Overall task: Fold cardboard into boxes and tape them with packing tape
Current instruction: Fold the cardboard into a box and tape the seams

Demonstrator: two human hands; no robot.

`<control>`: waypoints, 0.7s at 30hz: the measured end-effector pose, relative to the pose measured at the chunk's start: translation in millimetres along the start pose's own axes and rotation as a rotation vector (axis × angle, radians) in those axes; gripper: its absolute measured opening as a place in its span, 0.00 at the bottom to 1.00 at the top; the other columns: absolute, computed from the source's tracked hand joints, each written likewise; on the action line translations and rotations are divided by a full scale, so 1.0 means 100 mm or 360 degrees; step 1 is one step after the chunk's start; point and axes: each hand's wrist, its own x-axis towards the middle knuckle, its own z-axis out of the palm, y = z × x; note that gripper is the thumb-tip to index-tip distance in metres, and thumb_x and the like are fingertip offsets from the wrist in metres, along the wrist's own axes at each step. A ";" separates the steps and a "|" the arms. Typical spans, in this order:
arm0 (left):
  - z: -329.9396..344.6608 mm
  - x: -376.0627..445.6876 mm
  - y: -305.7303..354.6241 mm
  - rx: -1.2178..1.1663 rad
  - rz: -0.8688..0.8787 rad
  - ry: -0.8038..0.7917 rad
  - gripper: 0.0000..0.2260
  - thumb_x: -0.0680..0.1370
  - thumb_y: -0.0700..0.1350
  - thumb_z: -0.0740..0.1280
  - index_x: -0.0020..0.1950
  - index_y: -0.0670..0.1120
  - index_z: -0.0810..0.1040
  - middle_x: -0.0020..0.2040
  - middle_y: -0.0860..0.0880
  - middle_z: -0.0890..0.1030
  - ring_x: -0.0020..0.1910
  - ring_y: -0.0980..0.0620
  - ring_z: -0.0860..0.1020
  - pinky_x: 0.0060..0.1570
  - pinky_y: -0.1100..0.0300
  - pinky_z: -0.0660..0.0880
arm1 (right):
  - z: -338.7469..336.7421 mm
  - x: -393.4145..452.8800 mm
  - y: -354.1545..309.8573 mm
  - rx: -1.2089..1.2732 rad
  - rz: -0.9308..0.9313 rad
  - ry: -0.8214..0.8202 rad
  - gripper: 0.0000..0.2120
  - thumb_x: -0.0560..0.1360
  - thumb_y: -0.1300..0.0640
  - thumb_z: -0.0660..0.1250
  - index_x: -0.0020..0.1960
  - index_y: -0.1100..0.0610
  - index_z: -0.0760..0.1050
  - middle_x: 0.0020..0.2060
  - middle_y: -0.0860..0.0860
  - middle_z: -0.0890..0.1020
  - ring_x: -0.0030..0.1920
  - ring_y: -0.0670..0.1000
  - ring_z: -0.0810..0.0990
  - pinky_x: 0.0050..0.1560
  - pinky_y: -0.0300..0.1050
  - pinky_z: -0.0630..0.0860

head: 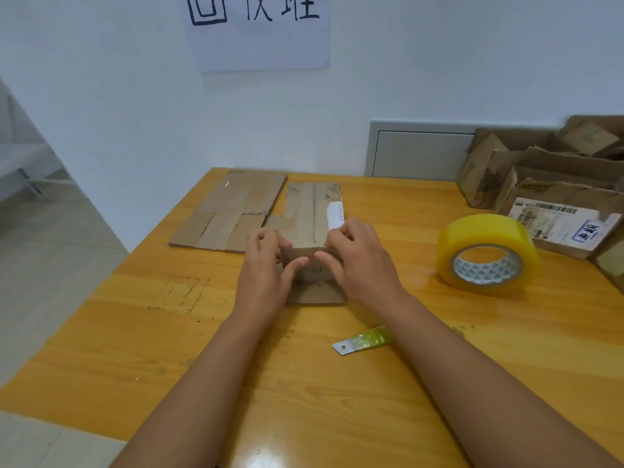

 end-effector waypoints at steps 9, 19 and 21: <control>-0.01 0.00 -0.02 0.0004 0.0045 0.0005 0.11 0.76 0.49 0.73 0.52 0.47 0.74 0.60 0.58 0.63 0.49 0.55 0.76 0.46 0.63 0.79 | -0.05 0.02 0.03 0.0063 0.0037 -0.0145 0.09 0.75 0.54 0.72 0.47 0.56 0.74 0.48 0.51 0.71 0.48 0.51 0.69 0.35 0.46 0.71; -0.11 0.02 -0.04 -0.0235 0.0031 -0.0037 0.05 0.80 0.40 0.67 0.50 0.50 0.78 0.62 0.53 0.71 0.49 0.62 0.77 0.44 0.77 0.70 | -0.26 0.02 0.26 0.0475 0.0136 -0.0352 0.13 0.79 0.59 0.67 0.63 0.53 0.80 0.60 0.47 0.80 0.61 0.47 0.77 0.59 0.42 0.74; -0.14 0.01 -0.09 -0.0283 0.0022 -0.0085 0.08 0.81 0.39 0.65 0.54 0.51 0.78 0.64 0.53 0.69 0.51 0.66 0.75 0.46 0.78 0.70 | -0.30 0.00 0.31 0.0469 0.0148 -0.0415 0.15 0.79 0.60 0.68 0.65 0.53 0.78 0.64 0.46 0.79 0.64 0.45 0.75 0.62 0.33 0.68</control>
